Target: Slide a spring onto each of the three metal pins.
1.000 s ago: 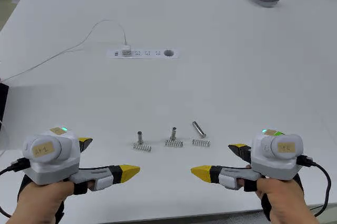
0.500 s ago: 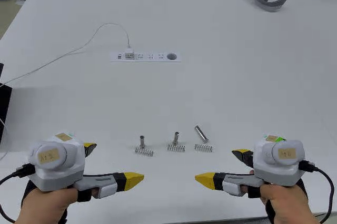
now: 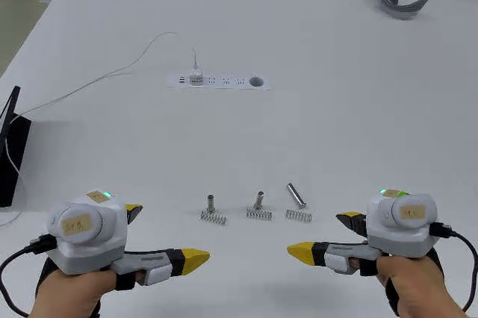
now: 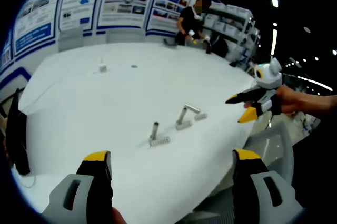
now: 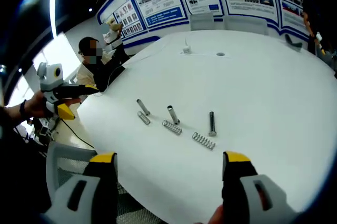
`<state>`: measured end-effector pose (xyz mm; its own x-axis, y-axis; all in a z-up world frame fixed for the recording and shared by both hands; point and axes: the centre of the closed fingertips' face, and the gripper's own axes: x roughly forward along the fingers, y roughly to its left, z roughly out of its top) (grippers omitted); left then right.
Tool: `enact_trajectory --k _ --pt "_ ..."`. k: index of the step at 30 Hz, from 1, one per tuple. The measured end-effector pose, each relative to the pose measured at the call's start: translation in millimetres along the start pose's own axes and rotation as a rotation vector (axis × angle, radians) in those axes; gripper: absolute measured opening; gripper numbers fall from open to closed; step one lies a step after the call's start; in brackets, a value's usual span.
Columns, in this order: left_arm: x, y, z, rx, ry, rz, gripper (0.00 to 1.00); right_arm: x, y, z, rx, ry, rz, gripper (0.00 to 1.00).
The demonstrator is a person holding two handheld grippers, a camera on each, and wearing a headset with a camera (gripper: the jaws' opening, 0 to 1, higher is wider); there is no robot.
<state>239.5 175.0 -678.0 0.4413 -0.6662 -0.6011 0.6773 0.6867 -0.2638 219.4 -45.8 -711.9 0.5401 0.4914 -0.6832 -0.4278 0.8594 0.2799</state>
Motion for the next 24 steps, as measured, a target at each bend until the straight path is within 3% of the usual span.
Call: enact_trajectory --k 12,24 --pt "-4.6 5.8 4.8 0.000 0.001 0.027 0.97 23.9 -26.9 -3.2 -0.009 0.087 0.005 0.73" --pt "-9.2 7.4 10.6 -0.011 -0.018 0.041 0.99 48.6 -45.2 16.5 -0.023 0.096 0.016 0.70"
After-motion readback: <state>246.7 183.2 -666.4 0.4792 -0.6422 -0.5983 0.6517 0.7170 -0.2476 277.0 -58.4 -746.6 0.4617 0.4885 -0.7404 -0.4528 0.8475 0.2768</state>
